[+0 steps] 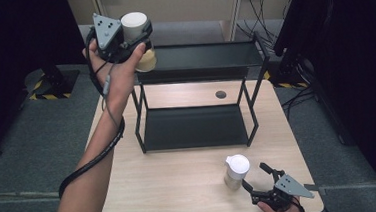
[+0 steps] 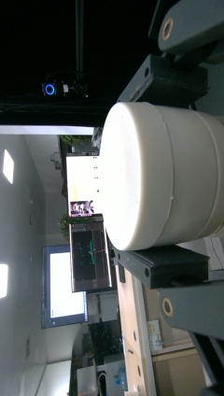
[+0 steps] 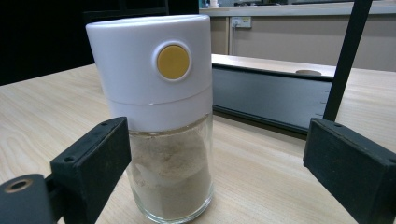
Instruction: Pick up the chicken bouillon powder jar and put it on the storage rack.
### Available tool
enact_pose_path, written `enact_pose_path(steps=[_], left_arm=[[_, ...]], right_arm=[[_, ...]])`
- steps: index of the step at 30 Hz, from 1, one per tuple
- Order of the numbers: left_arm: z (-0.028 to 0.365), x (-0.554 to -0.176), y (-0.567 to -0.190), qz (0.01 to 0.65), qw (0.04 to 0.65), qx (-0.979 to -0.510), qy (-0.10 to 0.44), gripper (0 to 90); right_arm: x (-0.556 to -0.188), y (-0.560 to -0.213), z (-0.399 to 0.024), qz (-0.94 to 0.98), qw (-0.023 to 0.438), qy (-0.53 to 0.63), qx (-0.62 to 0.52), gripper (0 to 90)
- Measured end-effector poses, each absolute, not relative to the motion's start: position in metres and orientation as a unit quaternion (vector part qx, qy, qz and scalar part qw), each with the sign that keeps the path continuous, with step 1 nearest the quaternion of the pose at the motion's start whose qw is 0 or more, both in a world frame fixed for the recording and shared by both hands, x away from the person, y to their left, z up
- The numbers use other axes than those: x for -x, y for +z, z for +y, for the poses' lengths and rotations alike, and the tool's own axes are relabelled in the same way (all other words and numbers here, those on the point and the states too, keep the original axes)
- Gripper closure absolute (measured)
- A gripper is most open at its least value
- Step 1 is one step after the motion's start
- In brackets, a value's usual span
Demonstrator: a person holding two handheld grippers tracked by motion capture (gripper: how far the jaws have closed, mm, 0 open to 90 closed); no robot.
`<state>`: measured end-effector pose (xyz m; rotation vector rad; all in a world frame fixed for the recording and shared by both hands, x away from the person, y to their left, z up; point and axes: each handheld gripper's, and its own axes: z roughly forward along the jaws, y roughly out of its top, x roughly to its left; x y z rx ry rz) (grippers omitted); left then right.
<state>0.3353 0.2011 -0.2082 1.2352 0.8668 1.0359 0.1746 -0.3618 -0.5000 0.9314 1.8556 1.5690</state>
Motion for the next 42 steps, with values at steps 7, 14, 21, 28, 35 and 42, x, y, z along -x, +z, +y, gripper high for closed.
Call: enact_pose_path(steps=[7, 14, 21, 28, 35, 42], left_arm=[[0.205, -0.355, -0.214, 0.373, 0.608, -0.540, 0.447, 33.0], [0.204, -0.370, -0.214, 0.381, 0.599, -0.545, 0.446, 32.9], [0.204, -0.381, -0.217, 0.392, 0.598, -0.544, 0.438, 32.9], [0.199, -0.385, -0.217, 0.395, 0.591, -0.548, 0.441, 32.8], [0.197, -0.385, -0.215, 0.405, 0.601, -0.535, 0.435, 19.8], [0.200, -0.376, -0.217, 0.399, 0.602, -0.534, 0.439, 15.0]], right_arm=[[-0.175, -0.500, -0.362, 0.687, 0.266, 0.582, -0.345, 7.7], [-0.175, -0.500, -0.362, 0.686, 0.266, 0.582, -0.345, 7.7], [-0.175, -0.500, -0.363, 0.687, 0.266, 0.583, -0.344, 7.7], [-0.175, -0.500, -0.362, 0.688, 0.265, 0.582, -0.345, 7.7], [-0.175, -0.500, -0.362, 0.688, 0.266, 0.582, -0.342, 7.6], [-0.175, -0.500, -0.362, 0.690, 0.266, 0.580, -0.341, 7.5]])
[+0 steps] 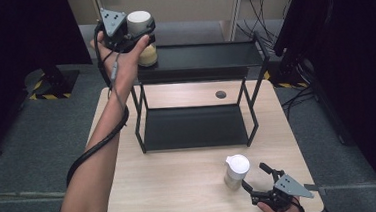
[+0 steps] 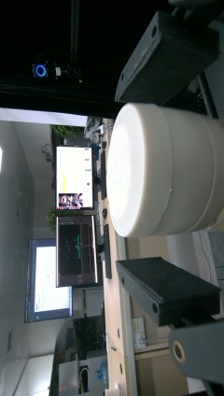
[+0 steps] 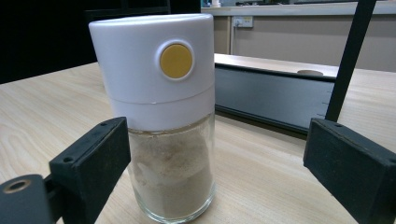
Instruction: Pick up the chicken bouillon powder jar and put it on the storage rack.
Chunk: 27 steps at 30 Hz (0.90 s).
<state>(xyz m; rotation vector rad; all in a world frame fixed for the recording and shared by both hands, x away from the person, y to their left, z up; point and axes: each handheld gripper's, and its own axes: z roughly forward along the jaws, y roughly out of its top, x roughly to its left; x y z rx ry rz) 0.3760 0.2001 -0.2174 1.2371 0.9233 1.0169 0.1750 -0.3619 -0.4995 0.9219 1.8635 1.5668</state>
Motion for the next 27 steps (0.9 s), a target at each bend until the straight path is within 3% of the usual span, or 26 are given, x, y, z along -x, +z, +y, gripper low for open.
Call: enact_pose_path(steps=[27], left_arm=[[0.207, -0.325, -0.244, 0.373, 0.598, -0.546, 0.454, 14.6]], right_arm=[[-0.175, -0.499, -0.362, 0.691, 0.266, 0.580, -0.341, 7.0]])
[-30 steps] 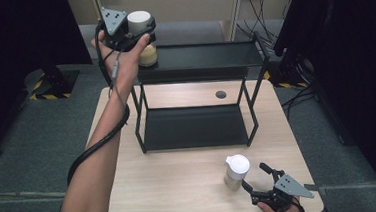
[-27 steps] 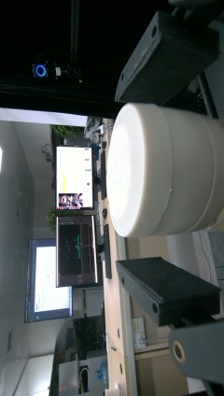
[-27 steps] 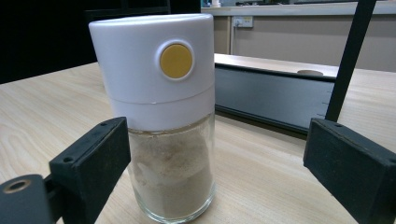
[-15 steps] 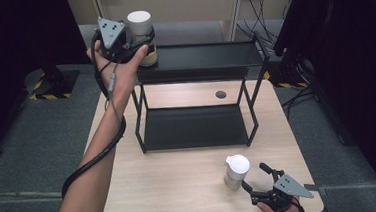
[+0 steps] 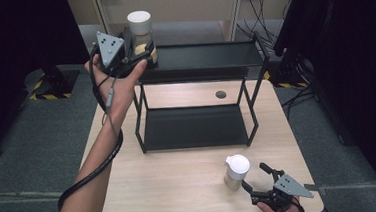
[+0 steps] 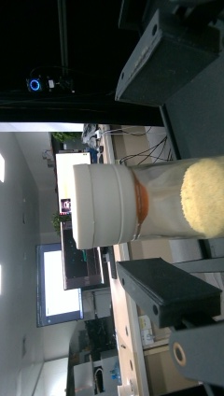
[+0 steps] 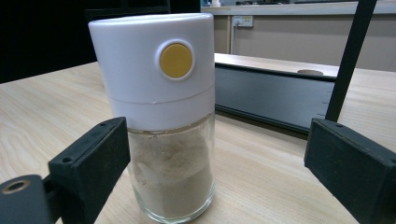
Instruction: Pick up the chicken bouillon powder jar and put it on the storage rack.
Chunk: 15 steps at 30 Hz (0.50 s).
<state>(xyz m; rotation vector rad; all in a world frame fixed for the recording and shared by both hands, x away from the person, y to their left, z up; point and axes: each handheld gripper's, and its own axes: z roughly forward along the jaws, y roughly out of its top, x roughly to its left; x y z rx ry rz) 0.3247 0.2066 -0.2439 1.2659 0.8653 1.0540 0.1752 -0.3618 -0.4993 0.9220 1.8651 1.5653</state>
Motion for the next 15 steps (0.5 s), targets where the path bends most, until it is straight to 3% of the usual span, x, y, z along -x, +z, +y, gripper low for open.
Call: enact_pose_path(steps=[15], left_arm=[[0.211, -0.313, -0.264, 0.373, 0.599, -0.550, 0.447, 14.7]], right_arm=[[-0.175, -0.500, -0.362, 0.690, 0.266, 0.581, -0.341, 7.0]])
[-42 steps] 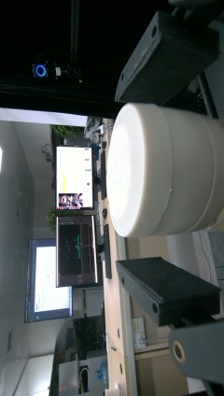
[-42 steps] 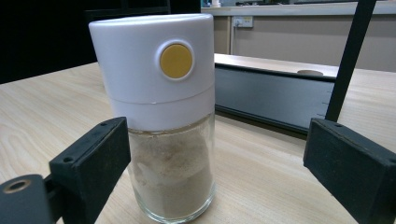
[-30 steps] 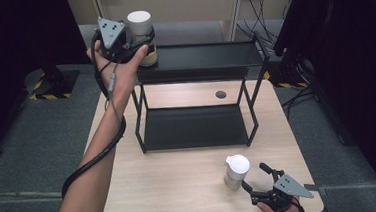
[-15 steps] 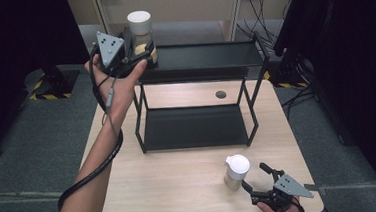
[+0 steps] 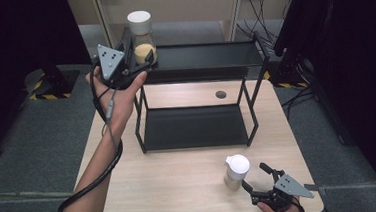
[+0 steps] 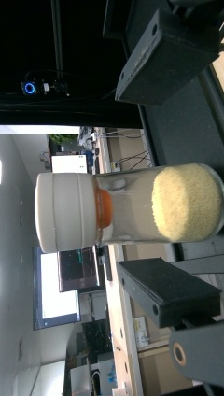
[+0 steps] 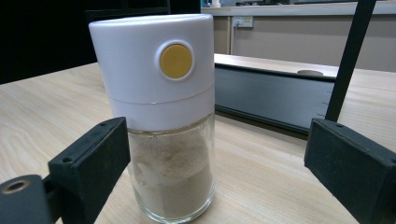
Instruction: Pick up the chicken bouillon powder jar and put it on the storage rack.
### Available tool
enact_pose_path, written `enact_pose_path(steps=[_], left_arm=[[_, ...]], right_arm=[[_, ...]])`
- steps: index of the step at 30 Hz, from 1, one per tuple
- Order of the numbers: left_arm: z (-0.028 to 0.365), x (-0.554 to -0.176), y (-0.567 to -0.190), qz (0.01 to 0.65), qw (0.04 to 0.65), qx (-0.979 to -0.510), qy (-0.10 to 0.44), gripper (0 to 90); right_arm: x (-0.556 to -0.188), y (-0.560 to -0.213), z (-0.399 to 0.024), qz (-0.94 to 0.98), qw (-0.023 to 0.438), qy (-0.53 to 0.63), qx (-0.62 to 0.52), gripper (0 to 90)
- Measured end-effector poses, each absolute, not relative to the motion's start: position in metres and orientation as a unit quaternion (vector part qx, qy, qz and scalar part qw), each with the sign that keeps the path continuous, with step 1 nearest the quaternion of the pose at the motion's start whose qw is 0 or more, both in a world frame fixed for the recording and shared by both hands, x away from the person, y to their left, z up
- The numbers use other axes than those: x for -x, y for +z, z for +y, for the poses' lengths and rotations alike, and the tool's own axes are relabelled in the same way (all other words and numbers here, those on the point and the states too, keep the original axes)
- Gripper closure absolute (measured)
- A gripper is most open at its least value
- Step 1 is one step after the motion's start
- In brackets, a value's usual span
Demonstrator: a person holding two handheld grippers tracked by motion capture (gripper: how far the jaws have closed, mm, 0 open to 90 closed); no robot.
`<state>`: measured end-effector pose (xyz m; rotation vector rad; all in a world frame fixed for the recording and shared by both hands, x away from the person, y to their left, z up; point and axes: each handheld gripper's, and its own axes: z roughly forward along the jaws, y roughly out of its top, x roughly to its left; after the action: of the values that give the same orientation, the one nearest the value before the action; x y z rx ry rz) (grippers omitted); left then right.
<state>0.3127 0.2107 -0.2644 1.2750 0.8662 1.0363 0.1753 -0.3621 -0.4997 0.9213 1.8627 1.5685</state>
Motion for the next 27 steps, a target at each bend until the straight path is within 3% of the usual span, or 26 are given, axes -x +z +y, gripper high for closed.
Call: enact_pose_path(steps=[27], left_arm=[[0.217, -0.288, -0.319, 0.374, 0.597, -0.571, 0.422, 14.5]], right_arm=[[-0.175, -0.500, -0.362, 0.689, 0.266, 0.581, -0.341, 7.0]])
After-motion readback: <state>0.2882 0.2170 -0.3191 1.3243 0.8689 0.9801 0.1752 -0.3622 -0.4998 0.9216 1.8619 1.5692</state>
